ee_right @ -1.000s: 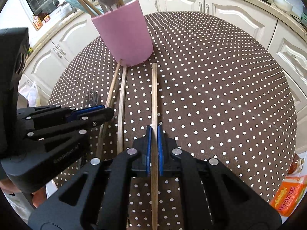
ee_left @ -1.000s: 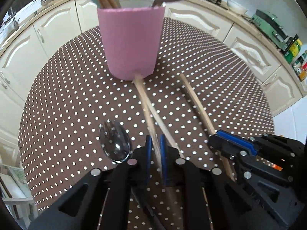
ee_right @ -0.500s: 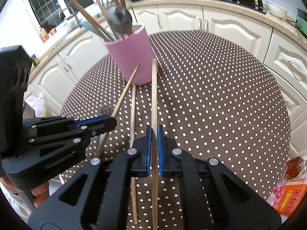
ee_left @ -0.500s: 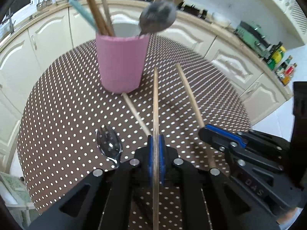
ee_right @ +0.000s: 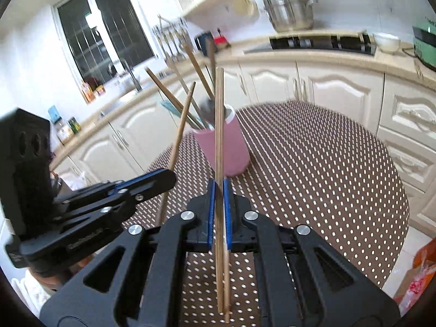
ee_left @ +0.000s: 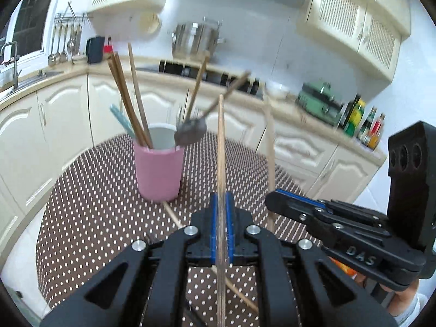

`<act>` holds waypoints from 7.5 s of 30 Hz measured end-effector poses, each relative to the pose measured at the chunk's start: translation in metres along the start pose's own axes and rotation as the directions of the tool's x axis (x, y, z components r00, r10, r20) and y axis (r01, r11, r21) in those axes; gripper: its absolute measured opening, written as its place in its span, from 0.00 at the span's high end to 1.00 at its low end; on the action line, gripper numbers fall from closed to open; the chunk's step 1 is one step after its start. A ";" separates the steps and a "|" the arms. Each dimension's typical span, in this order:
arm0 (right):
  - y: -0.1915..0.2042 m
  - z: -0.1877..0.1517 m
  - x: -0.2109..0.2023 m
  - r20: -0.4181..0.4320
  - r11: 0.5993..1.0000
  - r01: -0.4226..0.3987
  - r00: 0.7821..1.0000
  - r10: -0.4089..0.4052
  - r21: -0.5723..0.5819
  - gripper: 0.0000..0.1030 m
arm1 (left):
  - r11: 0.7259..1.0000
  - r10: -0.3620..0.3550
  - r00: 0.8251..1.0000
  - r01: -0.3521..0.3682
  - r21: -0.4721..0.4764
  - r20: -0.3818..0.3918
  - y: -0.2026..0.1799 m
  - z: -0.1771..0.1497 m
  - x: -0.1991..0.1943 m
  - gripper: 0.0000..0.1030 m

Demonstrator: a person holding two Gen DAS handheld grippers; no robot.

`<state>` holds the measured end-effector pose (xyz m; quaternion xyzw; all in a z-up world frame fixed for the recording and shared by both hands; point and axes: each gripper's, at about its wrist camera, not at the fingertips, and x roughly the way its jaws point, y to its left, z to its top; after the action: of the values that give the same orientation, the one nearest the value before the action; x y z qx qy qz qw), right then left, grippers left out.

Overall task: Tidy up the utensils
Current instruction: 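Lift both chopsticks upright and lower them into the pink cup, then open both tools to release the chopsticks into the cup, then move both open tools back down toward the fork and last chopstick, then grasp the black-handled fork with the left tool while the right tool grasps the last chopstick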

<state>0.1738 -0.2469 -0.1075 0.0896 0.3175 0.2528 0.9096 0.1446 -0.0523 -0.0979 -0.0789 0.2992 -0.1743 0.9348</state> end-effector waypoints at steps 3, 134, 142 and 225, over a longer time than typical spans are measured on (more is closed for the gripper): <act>0.009 0.008 -0.009 0.049 1.000 -0.016 0.999 0.017 -0.018 0.93 | 1.000 0.008 0.996 -0.008 -0.002 0.087 0.004 0.008 -0.016 0.94; 0.058 0.110 0.034 0.250 0.975 0.197 0.954 -0.166 -0.104 0.92 | 0.969 0.245 0.907 -0.233 -0.075 0.342 0.048 0.103 -0.036 0.42; 0.065 0.102 0.012 0.276 0.974 0.206 0.945 -0.174 -0.095 0.42 | 0.969 0.244 0.908 -0.239 -0.058 0.339 0.037 0.095 -0.056 0.40; -0.022 -0.027 0.076 -0.250 0.972 0.235 0.940 -0.233 -0.020 0.34 | 0.975 0.165 0.865 -0.215 -0.054 -0.474 0.086 -0.038 0.102 0.73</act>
<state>0.2169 -0.2263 -0.1765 0.0231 0.4395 0.1506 0.8852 0.2240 -0.0122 -0.2051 -0.0538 0.5300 -0.0794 0.8425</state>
